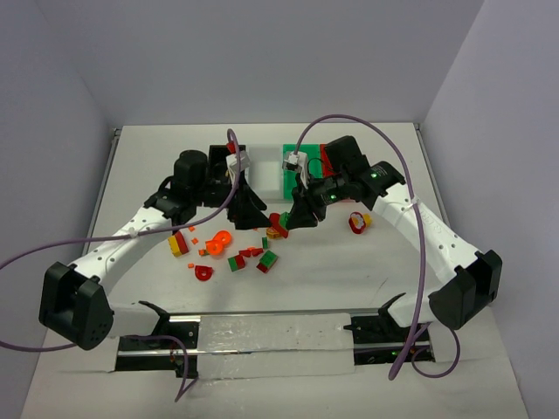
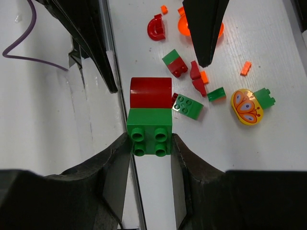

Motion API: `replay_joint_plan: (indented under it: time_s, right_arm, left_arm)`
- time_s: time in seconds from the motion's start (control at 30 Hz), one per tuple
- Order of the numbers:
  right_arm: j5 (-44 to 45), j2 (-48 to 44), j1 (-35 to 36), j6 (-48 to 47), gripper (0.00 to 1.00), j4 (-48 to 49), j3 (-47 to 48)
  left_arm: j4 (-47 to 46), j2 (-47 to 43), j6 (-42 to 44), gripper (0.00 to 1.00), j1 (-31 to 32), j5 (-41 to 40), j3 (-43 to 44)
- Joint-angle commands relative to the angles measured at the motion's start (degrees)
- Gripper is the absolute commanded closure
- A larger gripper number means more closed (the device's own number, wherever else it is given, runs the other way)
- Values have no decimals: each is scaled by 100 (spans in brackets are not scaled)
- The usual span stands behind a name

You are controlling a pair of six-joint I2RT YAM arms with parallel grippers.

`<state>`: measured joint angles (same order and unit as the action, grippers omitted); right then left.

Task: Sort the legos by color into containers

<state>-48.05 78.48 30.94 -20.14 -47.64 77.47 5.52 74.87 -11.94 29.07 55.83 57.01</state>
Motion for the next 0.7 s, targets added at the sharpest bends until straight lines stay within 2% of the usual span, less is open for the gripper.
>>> replay_joint_plan:
  time_s: [0.0, 0.23, 0.37, 0.4, 0.5, 0.6, 0.63, 0.67]
  right_arm:
    - [-323, -103, 17, 33, 97, 6, 258]
    - [-503, -52, 18, -55, 97, -77, 319]
    - [-655, 1, 18, -86, 98, -159, 367]
    - [-672, 3, 18, -88, 98, -168, 383]
    - [-731, 68, 18, -139, 98, -218, 400]
    - [-752, 99, -70, -148, 99, -220, 409]
    - [-771, 109, -90, -154, 99, -221, 408]
    - [-797, 134, -232, -201, 100, -229, 400]
  left_arm:
    - [-347, 59, -20, 14, 116, 276, 156]
    - [-499, 104, -115, 22, 237, 525, 117]
    - [-499, 133, -125, 38, 248, 604, 99]
    - [-514, 133, -133, 39, 249, 611, 99]
    - [-682, 142, -126, 60, 250, 815, 66]
    - [-619, 133, -62, 92, 248, 947, 38]
    - [-593, 127, -45, 93, 248, 948, 27]
    - [-564, 81, 20, 100, 248, 956, -51]
